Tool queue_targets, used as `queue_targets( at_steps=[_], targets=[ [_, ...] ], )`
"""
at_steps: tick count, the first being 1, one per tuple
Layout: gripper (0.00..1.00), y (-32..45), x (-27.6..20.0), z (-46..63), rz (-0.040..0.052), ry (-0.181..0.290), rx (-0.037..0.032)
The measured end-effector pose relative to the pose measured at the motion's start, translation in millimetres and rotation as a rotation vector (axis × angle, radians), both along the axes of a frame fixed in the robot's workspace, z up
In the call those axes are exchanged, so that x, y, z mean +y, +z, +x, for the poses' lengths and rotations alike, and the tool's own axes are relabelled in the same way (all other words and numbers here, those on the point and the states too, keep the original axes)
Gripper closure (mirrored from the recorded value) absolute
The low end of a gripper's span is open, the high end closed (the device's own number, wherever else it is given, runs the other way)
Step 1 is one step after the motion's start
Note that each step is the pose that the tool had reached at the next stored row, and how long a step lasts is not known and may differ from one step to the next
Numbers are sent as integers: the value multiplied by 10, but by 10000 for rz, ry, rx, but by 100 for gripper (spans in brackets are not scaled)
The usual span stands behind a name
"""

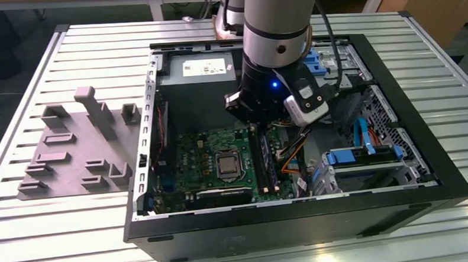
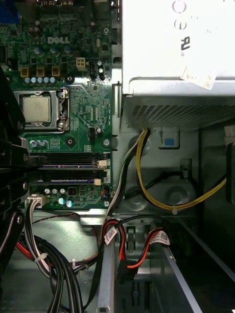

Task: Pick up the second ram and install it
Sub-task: 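Insert the second ram into the second slot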

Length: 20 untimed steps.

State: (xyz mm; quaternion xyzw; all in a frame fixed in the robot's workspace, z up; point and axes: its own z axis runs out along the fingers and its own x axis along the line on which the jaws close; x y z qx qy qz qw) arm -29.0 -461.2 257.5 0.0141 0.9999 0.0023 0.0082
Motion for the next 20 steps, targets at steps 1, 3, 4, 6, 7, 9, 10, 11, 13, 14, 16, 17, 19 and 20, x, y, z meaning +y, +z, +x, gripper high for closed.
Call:
queue_targets(
  at_steps=[1,3,4,6,7,9,10,11,13,14,16,17,19,20],
  targets=[
    [86,-20,-2,3,0,-3,0],
    [86,-52,-8,8,1,-4,0],
    [86,-61,-13,7,0,-5,0],
    [86,-80,-22,8,0,-4,1],
    [86,-90,-33,8,-1,-3,1],
    [86,-114,-70,8,1,-4,0],
    [86,-128,-90,8,2,-4,0],
    [86,-143,-108,8,1,-4,1],
    [86,-174,-138,7,2,24,8],
    [86,-188,-143,5,5,79,8],
    [86,-200,-146,4,2,137,9],
    [86,-200,-146,5,0,138,10],
    [86,-216,-146,5,4,136,9],
    [86,-228,-146,3,3,119,9]
  ],
)
